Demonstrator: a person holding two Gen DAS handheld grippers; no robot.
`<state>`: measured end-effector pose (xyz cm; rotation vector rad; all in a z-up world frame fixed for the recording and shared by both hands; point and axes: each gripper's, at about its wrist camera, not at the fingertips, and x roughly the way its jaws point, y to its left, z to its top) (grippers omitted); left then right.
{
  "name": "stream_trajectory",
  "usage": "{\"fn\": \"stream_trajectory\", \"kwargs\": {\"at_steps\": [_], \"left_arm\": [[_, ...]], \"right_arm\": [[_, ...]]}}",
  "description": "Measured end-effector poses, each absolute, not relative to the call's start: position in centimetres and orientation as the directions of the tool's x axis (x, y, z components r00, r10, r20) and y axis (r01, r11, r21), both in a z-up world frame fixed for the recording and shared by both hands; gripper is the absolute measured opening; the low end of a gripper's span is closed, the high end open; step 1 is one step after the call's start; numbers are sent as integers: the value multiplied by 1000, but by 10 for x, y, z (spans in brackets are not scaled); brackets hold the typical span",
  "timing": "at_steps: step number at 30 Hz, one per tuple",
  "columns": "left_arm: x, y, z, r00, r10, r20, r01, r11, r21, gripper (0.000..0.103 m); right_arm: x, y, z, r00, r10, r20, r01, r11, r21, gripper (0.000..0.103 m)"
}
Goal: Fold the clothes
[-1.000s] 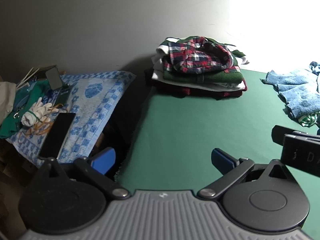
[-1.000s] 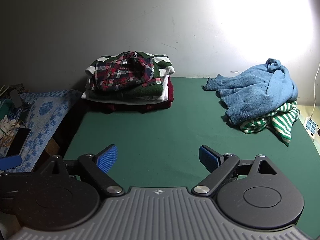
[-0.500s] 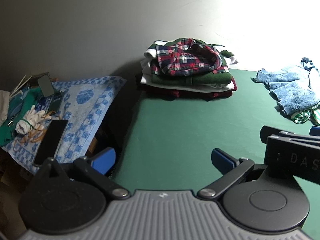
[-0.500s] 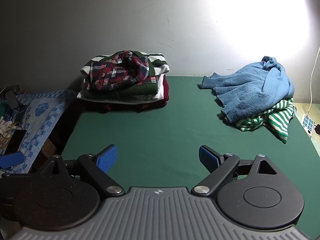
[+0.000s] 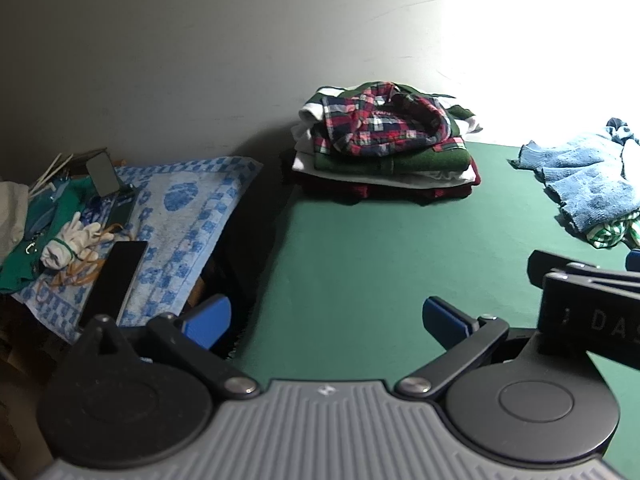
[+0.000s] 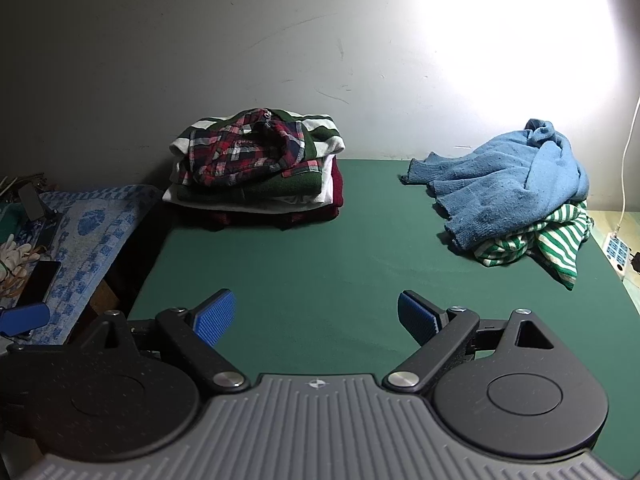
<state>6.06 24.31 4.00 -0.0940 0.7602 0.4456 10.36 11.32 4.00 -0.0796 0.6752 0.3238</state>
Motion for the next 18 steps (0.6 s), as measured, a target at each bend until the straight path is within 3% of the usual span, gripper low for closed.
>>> {"fn": "stream_trajectory", "kwargs": {"at_steps": [18], "left_arm": [[60,251,40,623,394,-676,-458,884,93,103]], "right_arm": [[100,107,32,759,220,-613,-291,957,-17,91]]}}
